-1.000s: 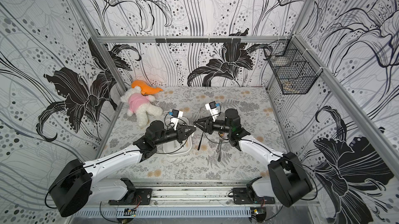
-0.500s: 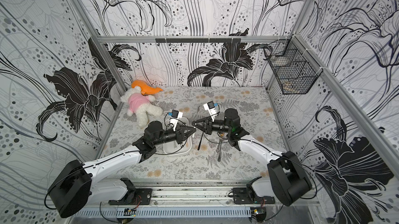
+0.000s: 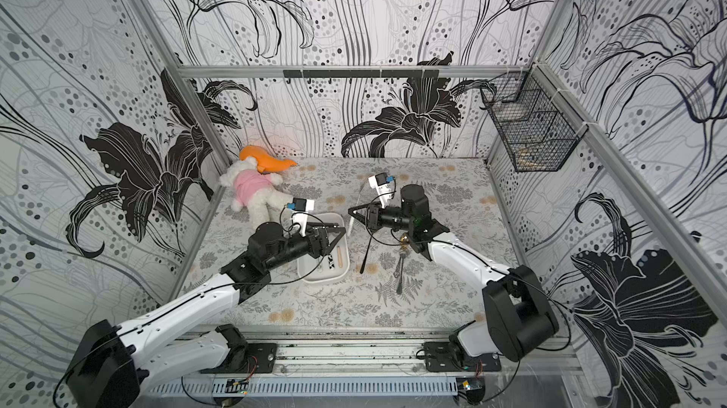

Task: Put the spoon into the storage box
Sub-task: Place the spoon in the storage box.

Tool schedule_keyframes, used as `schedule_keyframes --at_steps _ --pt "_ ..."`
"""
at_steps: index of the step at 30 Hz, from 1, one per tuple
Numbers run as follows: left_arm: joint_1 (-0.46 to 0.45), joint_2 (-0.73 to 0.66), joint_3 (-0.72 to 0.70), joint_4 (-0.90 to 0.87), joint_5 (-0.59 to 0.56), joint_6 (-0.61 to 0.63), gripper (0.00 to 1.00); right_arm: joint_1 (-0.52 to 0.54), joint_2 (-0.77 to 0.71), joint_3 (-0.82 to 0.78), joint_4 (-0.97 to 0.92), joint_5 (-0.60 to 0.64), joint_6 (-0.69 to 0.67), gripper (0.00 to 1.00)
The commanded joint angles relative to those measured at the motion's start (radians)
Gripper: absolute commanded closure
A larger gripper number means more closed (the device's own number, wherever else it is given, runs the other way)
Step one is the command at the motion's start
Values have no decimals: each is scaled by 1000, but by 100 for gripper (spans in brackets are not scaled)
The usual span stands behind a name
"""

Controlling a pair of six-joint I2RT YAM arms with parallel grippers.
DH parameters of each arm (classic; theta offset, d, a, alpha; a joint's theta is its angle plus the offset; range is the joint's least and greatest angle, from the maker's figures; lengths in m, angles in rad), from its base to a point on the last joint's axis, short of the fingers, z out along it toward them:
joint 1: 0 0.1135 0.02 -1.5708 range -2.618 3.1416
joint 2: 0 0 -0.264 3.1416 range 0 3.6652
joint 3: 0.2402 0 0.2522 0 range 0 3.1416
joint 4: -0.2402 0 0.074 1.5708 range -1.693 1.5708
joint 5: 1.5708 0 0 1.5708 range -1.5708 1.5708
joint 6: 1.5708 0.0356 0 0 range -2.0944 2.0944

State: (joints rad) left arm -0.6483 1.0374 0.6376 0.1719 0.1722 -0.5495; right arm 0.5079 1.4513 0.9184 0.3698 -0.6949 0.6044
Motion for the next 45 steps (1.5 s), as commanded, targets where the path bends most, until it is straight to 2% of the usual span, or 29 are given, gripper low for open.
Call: schedule_keyframes --at_steps 1,3,5,7,10,16,24,32,45 --pt "7 -28 69 -357 -464 -35 28 57 68 111 -222 174 -66 100" --pt "7 -33 108 -499 -624 -72 28 111 120 185 -308 238 -88 100" --pt "7 -48 123 -585 -726 -97 29 159 187 270 -398 290 -85 100" --pt "9 -75 121 -627 -786 -111 29 202 294 399 -571 364 -60 100" --pt "11 -118 110 -652 -829 -134 29 249 409 524 -698 371 -28 100" --pt "10 -157 80 -643 -838 -148 29 342 586 691 -862 423 -36 100" --pt "10 -162 53 -620 -819 -145 29 385 739 846 -988 461 -45 100" --pt "10 -159 51 -617 -823 -145 29 385 840 969 -1073 506 -64 100" --pt "10 -140 52 -608 -824 -138 29 391 908 1051 -1094 465 -59 100"
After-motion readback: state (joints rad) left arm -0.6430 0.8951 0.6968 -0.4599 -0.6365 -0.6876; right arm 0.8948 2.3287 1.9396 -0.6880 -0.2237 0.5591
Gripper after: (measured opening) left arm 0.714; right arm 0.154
